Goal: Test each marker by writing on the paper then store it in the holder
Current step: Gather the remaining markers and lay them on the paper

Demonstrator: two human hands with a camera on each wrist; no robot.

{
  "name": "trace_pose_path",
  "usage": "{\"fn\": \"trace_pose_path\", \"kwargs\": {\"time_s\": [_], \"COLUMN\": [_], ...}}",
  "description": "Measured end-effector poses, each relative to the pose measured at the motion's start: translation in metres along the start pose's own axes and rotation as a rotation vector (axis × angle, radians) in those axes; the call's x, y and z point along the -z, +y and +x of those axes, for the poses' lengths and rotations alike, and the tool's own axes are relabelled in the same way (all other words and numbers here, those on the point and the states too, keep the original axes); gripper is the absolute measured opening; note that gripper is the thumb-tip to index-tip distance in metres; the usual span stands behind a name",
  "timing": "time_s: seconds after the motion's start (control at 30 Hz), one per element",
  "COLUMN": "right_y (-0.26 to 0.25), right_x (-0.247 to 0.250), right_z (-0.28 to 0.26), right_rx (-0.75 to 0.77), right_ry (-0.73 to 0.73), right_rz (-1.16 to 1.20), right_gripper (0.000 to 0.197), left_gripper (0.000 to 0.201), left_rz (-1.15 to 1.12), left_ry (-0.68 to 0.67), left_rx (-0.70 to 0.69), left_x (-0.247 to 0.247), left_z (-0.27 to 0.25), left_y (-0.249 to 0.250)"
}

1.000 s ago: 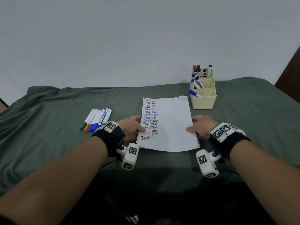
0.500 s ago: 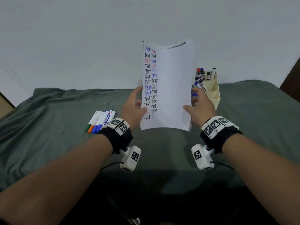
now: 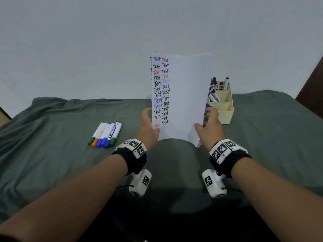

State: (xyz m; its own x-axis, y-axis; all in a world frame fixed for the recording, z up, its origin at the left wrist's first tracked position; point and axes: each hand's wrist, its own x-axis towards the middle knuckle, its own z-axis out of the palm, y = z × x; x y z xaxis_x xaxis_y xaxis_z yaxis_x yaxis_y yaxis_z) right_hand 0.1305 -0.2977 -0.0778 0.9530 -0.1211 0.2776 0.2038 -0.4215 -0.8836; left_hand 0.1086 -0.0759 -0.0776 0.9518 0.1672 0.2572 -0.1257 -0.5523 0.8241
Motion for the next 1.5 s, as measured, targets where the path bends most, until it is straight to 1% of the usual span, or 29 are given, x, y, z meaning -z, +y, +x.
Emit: {"fn": "trace_pose_path", "kwargs": {"time_s": [0.1,0.3,0.47,0.67,0.8,1.0,1.07,1.2,1.3,1.33,1.4,1.47,1.5], "right_y": [0.000,-0.003,-0.010,0.001,0.006,0.003,0.000,-0.004,-0.006,-0.008,-0.009,-0.009,-0.007], "right_x": [0.003,0.010,0.011,0.005,0.006,0.011,0.012,0.010,0.007,0.006,0.004,0.001,-0.001], "right_z": [0.005,0.011,0.016,0.009,0.011,0.020,0.024,0.030,0.034,0.035,0.037,0.040,0.043], "right_rx": [0.001,-0.004,0.017,-0.012,-0.009,-0.011,-0.018,-0.055,-0.125,-0.148,-0.165,-0.164,-0.183], "right_ry": [0.008,-0.006,0.024,-0.025,-0.007,-0.044,-0.072,-0.184,-0.264,-0.287,-0.334,-0.379,-0.400], "right_rz": [-0.011,-0.058,-0.062,-0.091,-0.109,-0.133,-0.139,-0.183,-0.239,-0.258,-0.309,-0.375,-0.408], "right_gripper": [0.037,0.034,0.031,0.031,0.035,0.033,0.032,0.033,0.035,0.032,0.017,0.016,0.009], "left_gripper": [0.063,0.055,0.058,0.058,0.061,0.064,0.068,0.072,0.076,0.077,0.078,0.078,0.079], "left_rz": [0.006,0.075,0.066,0.090,0.080,0.082,0.101,0.133,0.162,0.173,0.187,0.229,0.251], "left_ry": [0.015,0.025,0.045,0.026,0.007,-0.031,-0.067,-0.194,-0.301,-0.334,-0.398,-0.448,-0.461], "left_rx": [0.006,0.015,-0.024,0.033,0.072,0.058,0.080,0.159,0.243,0.276,0.337,0.375,0.388], "left_x": [0.003,0.010,0.016,0.004,0.005,0.018,0.025,0.037,0.041,0.042,0.043,0.042,0.041], "left_z": [0.003,0.011,0.021,0.006,0.005,0.016,0.021,0.028,0.033,0.036,0.040,0.044,0.046], "left_y": [-0.002,-0.005,0.001,-0.004,-0.009,-0.010,-0.008,-0.007,-0.008,-0.008,-0.008,-0.008,-0.008]}}
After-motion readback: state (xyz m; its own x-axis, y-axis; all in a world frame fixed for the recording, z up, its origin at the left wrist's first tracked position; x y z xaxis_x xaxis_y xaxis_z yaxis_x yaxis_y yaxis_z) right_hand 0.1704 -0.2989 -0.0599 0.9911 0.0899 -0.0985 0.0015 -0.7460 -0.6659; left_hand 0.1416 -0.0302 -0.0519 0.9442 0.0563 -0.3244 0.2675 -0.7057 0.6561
